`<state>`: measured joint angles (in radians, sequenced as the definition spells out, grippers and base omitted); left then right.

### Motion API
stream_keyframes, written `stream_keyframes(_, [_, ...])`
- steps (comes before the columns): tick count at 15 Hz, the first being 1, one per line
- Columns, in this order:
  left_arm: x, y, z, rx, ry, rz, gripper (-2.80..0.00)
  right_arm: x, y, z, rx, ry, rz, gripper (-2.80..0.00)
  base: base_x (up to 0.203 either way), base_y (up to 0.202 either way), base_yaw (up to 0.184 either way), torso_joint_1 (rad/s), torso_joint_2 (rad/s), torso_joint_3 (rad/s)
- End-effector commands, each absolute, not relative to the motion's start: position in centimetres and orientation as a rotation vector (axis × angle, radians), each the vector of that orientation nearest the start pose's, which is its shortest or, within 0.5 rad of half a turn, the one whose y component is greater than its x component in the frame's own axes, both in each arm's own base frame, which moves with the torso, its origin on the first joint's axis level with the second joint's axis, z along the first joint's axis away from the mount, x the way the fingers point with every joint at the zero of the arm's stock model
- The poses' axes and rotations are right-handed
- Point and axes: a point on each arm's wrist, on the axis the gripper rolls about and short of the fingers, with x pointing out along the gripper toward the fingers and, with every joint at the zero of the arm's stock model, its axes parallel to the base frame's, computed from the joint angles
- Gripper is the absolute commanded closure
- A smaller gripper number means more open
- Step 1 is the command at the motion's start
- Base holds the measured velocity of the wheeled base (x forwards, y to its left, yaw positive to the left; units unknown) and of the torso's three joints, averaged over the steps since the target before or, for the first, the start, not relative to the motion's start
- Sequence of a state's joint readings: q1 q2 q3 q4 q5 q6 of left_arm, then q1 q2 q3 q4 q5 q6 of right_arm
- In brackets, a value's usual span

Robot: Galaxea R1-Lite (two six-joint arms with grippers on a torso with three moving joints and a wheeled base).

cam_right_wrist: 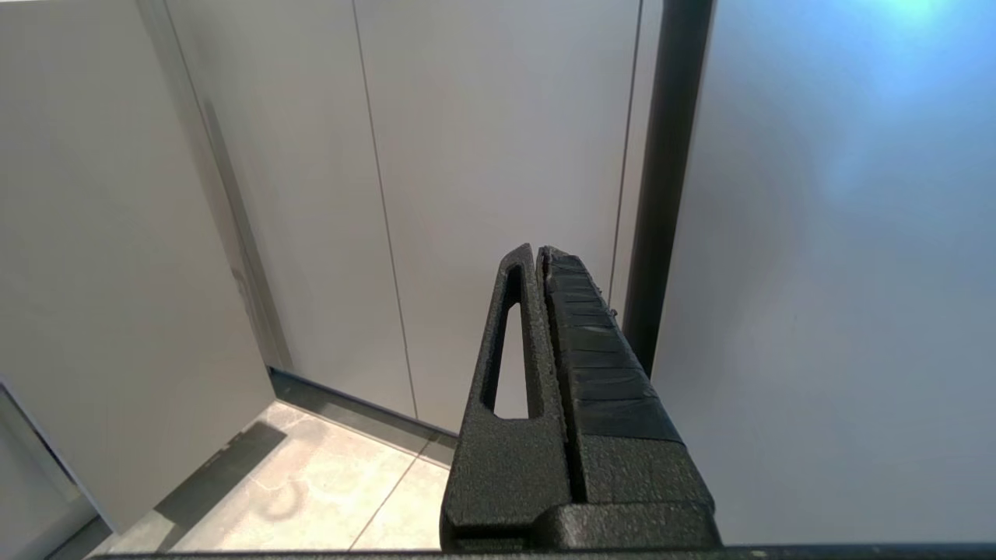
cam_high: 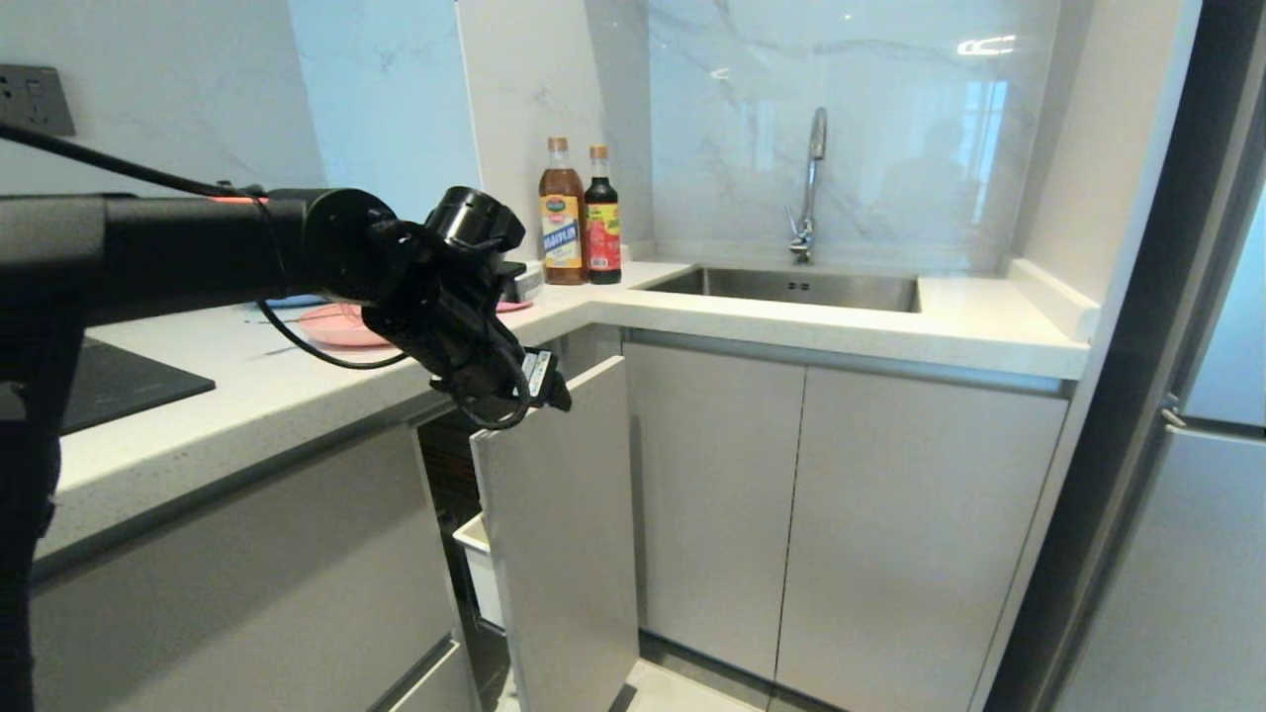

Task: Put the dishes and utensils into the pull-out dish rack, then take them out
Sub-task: Open the cupboard

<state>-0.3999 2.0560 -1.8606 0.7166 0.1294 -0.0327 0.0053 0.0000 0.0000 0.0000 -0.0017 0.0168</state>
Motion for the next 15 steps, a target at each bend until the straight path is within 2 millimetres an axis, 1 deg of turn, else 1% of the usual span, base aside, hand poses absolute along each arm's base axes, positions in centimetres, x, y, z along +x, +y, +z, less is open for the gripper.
stream_keyframes(1, [36.8, -14.6, 21.4, 0.209, 0.913, -0.221, -2.8, -2.3, 0.0, 7.5, 0.017, 0.002, 0.003, 0.0, 0.0, 0.0, 0.0, 0.0, 0.0, 0.0])
stream_keyframes(4, [37.6, -14.2, 20.5, 0.206, 0.934, -0.206, -2.8, -2.3, 0.0, 7.5, 0.017, 0.002, 0.005, 0.0, 0.0, 0.0, 0.0, 0.0, 0.0, 0.0])
stream_keyframes(8, [37.9, -14.2, 20.0, 0.206, 0.945, -0.202, -2.8, -2.3, 0.0, 7.5, 0.017, 0.002, 0.005, 0.0, 0.0, 0.0, 0.0, 0.0, 0.0, 0.0])
stream_keyframes(12, [38.0, -14.4, 19.6, 0.191, 0.963, -0.235, -2.8, -2.3, 0.0, 7.5, 0.017, 0.001, 0.004, 0.0, 0.0, 0.0, 0.0, 0.0, 0.0, 0.0])
stream_keyframes(15, [38.2, -14.7, 18.8, 0.195, 0.982, -0.239, -2.8, -2.3, 0.0, 7.5, 0.017, 0.002, 0.004, 0.0, 0.0, 0.0, 0.0, 0.0, 0.0, 0.0])
